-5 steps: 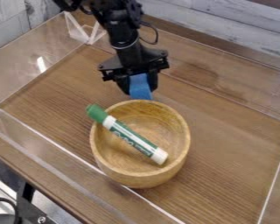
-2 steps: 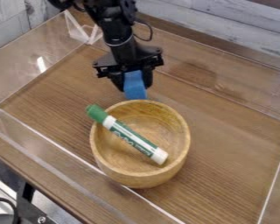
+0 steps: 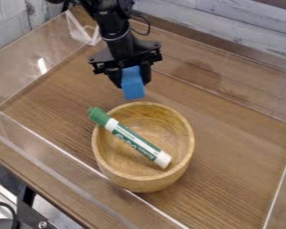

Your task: Remove the blue block from inside the brown bowl and put it on the table

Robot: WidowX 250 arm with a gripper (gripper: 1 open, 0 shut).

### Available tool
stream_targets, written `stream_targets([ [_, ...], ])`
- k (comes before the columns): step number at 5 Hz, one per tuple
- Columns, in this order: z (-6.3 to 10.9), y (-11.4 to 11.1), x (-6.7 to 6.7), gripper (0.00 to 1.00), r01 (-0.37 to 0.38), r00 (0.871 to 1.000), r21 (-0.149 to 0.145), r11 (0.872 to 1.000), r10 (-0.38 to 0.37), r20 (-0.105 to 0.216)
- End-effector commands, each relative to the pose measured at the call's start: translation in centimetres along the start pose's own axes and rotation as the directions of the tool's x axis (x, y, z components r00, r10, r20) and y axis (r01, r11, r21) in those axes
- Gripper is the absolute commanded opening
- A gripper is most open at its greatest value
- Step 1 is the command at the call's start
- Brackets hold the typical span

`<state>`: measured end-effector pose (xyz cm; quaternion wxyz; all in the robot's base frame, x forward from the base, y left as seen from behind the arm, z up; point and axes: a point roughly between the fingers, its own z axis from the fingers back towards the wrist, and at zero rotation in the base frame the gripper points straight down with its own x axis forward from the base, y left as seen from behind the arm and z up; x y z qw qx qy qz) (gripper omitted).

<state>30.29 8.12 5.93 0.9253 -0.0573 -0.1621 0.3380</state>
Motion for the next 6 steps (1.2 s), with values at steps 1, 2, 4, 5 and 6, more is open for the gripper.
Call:
stream_targets([
  [1, 2.5, -0.5, 2.5, 0.00, 0.000, 0.995, -0.040, 0.999, 0.004, 0.103],
  [2, 2.6, -0.2, 3.0, 0.00, -0.004, 0.993, -0.047, 0.999, 0.009, 0.115],
  [4, 2.2, -0.1, 4.5, 0.00, -0.014, 0.990, -0.066, 0.998, 0.023, 0.140],
  [5, 1.4, -0.4, 5.1, 0.00, -0.024, 0.988, -0.077, 0.997, 0.036, 0.153],
  [6, 0.5, -0.6, 5.5, 0.00, -0.031, 0.986, -0.084, 0.996, 0.044, 0.162],
])
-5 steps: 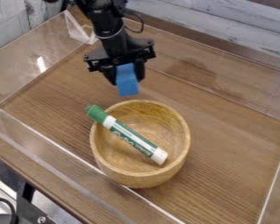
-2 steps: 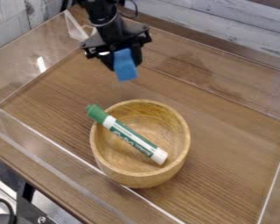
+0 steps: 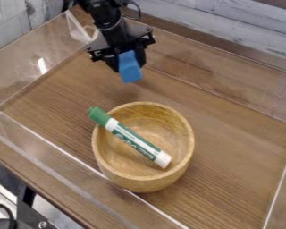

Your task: Remove the blue block from inside the brown bowl and put it on the table

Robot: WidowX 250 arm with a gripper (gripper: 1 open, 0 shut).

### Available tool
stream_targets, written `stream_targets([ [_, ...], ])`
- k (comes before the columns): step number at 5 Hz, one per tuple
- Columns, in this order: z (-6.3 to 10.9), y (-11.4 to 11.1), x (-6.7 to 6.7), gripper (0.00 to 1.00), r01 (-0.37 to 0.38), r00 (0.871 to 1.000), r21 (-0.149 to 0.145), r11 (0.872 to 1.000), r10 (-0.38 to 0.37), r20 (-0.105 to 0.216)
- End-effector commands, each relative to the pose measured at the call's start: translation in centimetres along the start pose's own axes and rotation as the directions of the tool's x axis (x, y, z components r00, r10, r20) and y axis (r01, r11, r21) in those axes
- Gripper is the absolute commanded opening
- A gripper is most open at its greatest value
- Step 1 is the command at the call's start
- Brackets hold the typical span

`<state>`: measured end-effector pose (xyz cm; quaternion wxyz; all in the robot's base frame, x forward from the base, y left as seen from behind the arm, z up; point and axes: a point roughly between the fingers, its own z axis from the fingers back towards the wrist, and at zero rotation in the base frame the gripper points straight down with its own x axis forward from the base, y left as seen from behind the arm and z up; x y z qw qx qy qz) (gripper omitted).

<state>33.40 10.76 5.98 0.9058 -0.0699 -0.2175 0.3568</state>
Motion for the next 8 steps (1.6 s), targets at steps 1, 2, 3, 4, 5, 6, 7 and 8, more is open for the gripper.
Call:
stream_targets([
  [1, 0.5, -1.2, 1.8, 0.00, 0.009, 0.998, -0.032, 0.999, -0.006, 0.067],
  [2, 0.0, -1.3, 1.8, 0.00, 0.012, 0.997, -0.035, 0.999, -0.010, 0.072],
  [3, -0.2, -1.2, 1.8, 1.00, 0.018, 0.997, -0.037, 0.999, -0.015, 0.078],
  [4, 0.3, -1.2, 2.1, 1.00, 0.028, 0.996, -0.043, 0.999, -0.024, 0.081],
  [5, 0.9, -1.1, 2.5, 1.00, 0.034, 0.996, -0.048, 0.998, -0.030, 0.082],
  [6, 1.4, -1.1, 2.8, 1.00, 0.040, 0.996, -0.053, 0.998, -0.036, 0.084],
  [7, 1.9, -1.0, 3.2, 1.00, 0.047, 0.995, -0.058, 0.997, -0.042, 0.086],
  [8, 2.5, -1.0, 3.4, 1.00, 0.051, 0.995, -0.064, 0.997, -0.046, 0.086],
])
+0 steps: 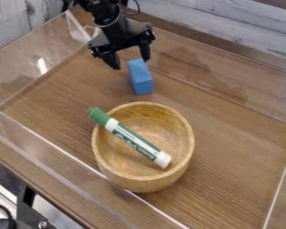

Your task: Remove the blue block from inside the brown bowl and put it on the table

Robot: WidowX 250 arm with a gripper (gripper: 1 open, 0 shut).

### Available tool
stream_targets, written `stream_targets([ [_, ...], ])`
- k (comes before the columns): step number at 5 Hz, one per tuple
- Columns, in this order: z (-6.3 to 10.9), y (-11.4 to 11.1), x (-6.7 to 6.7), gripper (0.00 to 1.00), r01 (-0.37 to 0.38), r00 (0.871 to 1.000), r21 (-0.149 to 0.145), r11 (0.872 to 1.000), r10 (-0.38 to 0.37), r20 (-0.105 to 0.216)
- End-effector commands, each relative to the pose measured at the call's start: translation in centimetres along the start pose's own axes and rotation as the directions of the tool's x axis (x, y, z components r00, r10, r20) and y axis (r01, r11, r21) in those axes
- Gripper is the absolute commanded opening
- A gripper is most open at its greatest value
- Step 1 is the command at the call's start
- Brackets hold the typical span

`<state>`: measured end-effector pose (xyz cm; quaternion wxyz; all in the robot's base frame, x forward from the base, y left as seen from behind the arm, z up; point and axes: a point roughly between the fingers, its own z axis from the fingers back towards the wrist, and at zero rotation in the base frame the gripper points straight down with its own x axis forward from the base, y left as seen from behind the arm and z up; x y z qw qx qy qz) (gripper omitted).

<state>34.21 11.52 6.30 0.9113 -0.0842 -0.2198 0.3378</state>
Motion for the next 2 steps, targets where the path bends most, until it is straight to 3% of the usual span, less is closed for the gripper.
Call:
stream_targets([
  [1, 2.78, -0.87, 2.44, 1.00, 0.024, 0.995, -0.031, 0.999, -0.021, 0.098],
  [2, 3.13, -0.82, 2.53, 1.00, 0.028, 0.995, -0.032, 0.999, -0.025, 0.099],
])
